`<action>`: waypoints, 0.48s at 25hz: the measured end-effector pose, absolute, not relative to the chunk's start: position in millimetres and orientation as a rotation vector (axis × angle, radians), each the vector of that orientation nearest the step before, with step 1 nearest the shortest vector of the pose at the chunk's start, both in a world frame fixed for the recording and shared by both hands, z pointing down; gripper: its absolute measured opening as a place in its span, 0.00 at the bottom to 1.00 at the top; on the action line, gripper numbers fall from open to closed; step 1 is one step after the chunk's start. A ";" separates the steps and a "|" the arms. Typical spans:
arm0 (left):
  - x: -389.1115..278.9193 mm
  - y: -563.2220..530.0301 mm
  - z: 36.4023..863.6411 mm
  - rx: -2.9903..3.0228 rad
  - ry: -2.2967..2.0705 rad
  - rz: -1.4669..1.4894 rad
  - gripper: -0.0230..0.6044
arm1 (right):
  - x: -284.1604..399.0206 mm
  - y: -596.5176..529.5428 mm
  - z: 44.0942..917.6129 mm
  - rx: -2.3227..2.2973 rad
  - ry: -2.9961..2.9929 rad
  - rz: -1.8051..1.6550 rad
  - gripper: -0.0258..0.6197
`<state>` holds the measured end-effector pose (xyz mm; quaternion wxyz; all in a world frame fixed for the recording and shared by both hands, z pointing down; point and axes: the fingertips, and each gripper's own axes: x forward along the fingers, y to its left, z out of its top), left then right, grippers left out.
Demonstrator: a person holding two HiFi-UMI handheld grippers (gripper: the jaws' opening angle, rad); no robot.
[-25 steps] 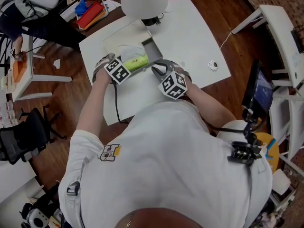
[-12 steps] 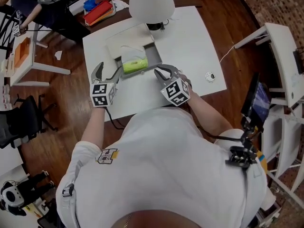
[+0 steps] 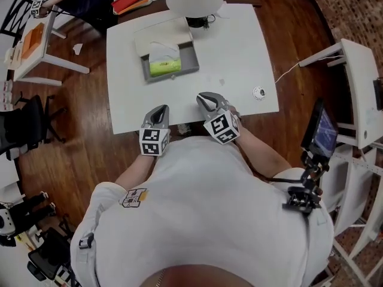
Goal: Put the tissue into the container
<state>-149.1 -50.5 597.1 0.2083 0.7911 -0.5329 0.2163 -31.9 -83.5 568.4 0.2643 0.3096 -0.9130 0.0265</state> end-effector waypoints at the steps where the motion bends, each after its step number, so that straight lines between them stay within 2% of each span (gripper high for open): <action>1: -140.5 -38.9 602.4 2.197 -1.469 0.625 0.04 | -27.9 -73.2 573.2 0.825 -2.467 0.084 0.07; 7: -113.9 25.5 621.6 2.101 -1.482 0.716 0.04 | -5.7 -18.7 594.4 0.760 -2.475 0.143 0.04; 12: -114.1 59.7 624.9 2.025 -1.540 0.681 0.04 | -1.9 12.8 603.4 0.706 -2.475 0.147 0.04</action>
